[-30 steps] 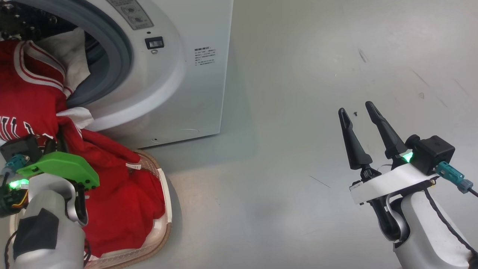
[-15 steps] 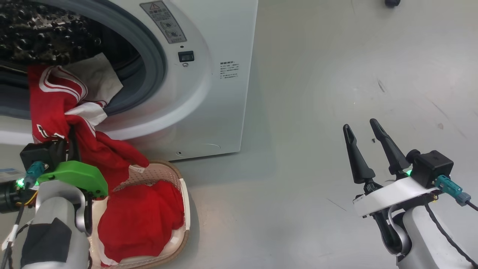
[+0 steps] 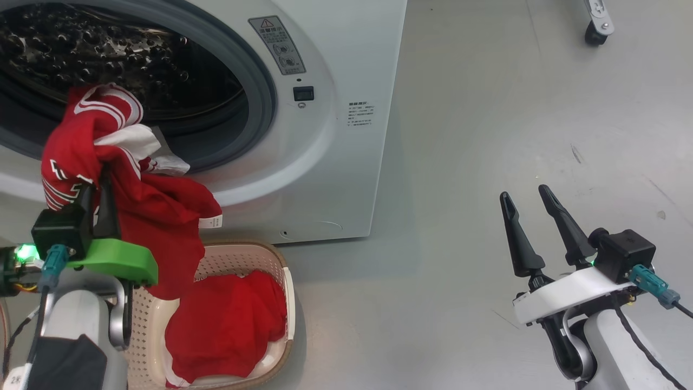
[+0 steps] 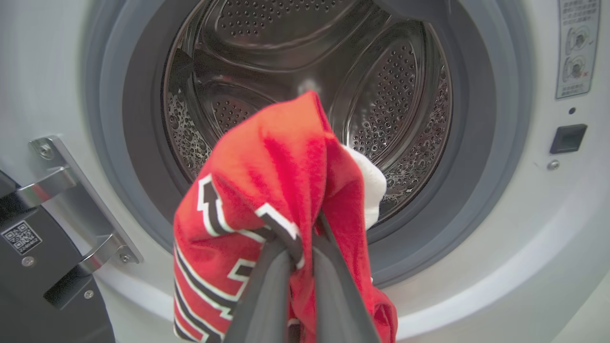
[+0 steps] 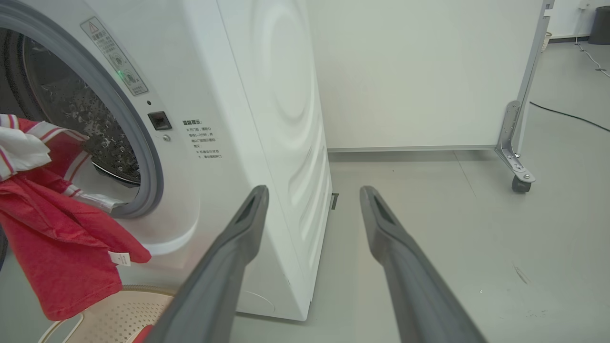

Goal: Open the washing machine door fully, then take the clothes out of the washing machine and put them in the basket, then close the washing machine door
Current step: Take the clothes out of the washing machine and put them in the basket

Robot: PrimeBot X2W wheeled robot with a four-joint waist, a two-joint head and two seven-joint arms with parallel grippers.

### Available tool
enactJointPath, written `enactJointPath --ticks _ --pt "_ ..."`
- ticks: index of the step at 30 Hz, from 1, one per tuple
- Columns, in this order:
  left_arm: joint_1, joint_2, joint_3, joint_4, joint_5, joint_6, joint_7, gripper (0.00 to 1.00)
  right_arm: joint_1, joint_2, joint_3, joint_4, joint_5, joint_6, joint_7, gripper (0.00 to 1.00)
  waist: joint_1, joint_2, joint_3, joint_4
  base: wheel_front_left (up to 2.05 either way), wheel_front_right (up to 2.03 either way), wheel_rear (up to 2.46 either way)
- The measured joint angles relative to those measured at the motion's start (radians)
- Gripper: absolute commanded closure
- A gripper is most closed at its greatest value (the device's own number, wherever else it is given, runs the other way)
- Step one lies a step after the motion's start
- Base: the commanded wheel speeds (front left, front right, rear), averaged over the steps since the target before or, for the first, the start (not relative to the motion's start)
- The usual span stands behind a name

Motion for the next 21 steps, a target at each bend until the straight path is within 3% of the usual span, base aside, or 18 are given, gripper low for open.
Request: enactJointPath --ticks 7,21 --pt "0.095 0.0 -0.026 -0.082 0.029 0.005 0.0 1.0 0.01 0.001 -0.002 -0.001 0.0 0.0 0.0 0.0 0.0 0.0 -0.011 0.011 0.0 0.0 0.0" --pt "0.283 0.005 -0.112 -0.087 0.071 -0.018 0.003 1.0 0.011 0.0 -0.002 -0.002 -0.006 0.0 0.0 0.0 0.0 0.0 -0.013 0.019 0.0 0.0 0.0"
